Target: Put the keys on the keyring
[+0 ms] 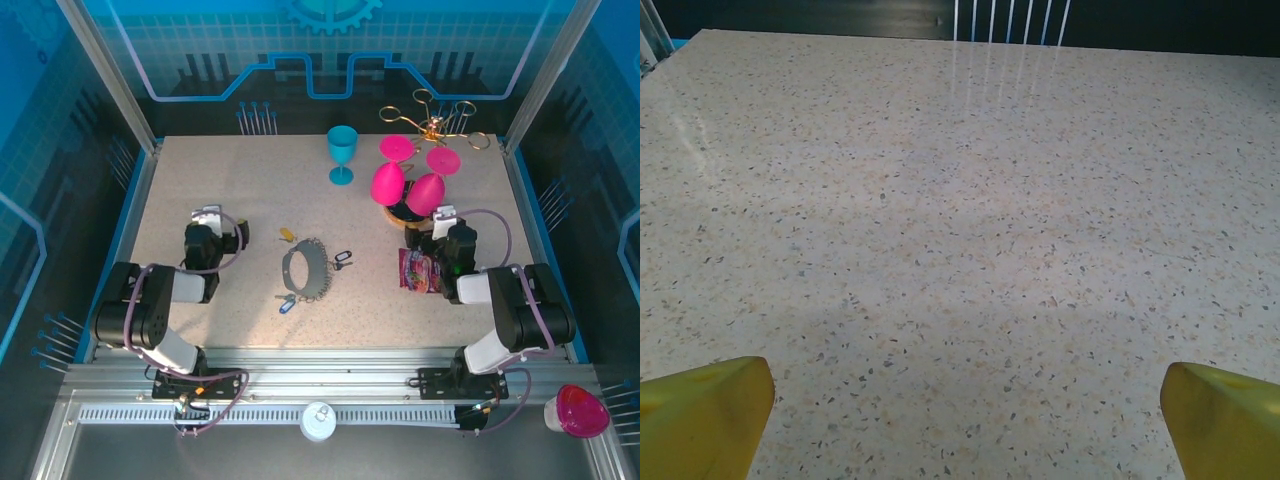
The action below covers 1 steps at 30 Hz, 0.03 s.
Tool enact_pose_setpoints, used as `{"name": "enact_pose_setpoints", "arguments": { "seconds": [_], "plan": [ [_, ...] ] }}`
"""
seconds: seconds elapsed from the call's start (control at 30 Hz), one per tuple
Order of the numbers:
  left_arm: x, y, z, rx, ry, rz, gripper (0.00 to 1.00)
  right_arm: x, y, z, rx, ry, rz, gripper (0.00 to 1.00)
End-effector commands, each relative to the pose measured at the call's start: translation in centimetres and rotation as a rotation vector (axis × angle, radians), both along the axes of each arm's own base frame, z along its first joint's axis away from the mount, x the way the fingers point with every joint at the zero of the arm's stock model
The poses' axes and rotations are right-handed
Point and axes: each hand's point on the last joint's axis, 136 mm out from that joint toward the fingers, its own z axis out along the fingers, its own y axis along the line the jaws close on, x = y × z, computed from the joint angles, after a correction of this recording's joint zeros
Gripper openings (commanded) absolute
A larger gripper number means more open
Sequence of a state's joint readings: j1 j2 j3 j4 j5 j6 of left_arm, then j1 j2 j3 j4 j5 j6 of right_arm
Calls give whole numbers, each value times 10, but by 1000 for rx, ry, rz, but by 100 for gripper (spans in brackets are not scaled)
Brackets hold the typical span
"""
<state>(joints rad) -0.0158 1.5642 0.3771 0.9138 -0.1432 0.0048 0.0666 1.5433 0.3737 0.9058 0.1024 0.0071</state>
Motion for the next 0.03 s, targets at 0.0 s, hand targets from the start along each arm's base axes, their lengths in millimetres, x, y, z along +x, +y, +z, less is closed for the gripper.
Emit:
{"name": "enact_pose_setpoints", "arguments": {
  "seconds": [0.0],
  "plan": [
    [3,-6,8,-20,-19,-36,99,4,0,9,-18,-30,-15,100]
  ]
}}
